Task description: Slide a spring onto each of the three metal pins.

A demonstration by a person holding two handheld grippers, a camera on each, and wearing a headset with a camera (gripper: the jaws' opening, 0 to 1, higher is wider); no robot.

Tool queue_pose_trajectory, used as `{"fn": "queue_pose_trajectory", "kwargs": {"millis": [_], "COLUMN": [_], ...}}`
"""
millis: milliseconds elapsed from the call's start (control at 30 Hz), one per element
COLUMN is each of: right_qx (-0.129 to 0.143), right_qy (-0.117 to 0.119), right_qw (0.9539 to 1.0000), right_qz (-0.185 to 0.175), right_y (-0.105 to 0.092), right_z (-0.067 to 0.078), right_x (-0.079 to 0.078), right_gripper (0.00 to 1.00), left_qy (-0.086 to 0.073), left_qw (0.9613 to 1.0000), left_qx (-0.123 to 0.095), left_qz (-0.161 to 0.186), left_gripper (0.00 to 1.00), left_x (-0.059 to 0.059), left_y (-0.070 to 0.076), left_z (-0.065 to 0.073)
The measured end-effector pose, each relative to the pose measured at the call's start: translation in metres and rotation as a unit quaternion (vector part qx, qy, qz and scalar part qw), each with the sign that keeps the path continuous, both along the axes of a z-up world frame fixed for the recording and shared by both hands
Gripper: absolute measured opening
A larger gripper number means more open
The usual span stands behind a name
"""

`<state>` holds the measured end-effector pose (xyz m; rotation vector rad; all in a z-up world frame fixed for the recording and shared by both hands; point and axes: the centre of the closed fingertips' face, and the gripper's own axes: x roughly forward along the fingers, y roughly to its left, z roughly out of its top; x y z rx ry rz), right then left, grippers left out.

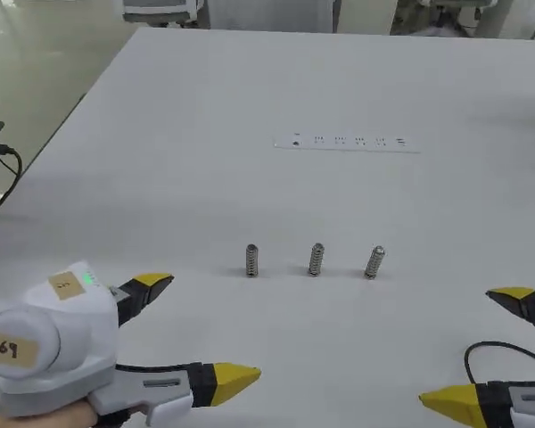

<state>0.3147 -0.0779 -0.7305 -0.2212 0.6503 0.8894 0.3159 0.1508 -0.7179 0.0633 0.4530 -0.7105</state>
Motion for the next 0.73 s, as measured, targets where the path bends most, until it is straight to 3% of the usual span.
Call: {"fn": "queue_pose_trajectory", "kwargs": {"millis": [200,467,567,667,733], "right_qx": [0.000,0.006,0.013,0.007,0.009], "right_qy": [-0.014,-0.025,-0.020,-0.017,-0.018], "right_qw": [0.9990,0.9969,0.9964,0.9967,0.9963], "right_qz": [-0.043,-0.074,-0.082,-0.079,-0.084], "right_y": [-0.017,-0.020,-0.021,-0.019,-0.020], "right_z": [0.000,-0.006,-0.009,-0.012,-0.014], "right_x": [-0.014,-0.030,-0.033,-0.041,-0.044], "right_gripper": [1.00,1.00,1.00,1.00,1.00], "left_qy": [-0.009,-0.031,-0.026,-0.030,-0.028], "left_qw": [0.9999,0.9995,0.9996,0.9989,0.9993], "left_qx": [0.005,0.006,0.009,0.034,0.023], "left_qz": [-0.003,0.009,0.009,-0.006,-0.007], "left_gripper": [0.90,0.90,0.90,0.90,0.91], "left_x": [-0.005,-0.005,-0.008,-0.011,-0.010], "left_y": [0.003,0.009,0.009,0.005,0.004], "left_z": [0.002,0.006,0.003,-0.002,-0.001]}}
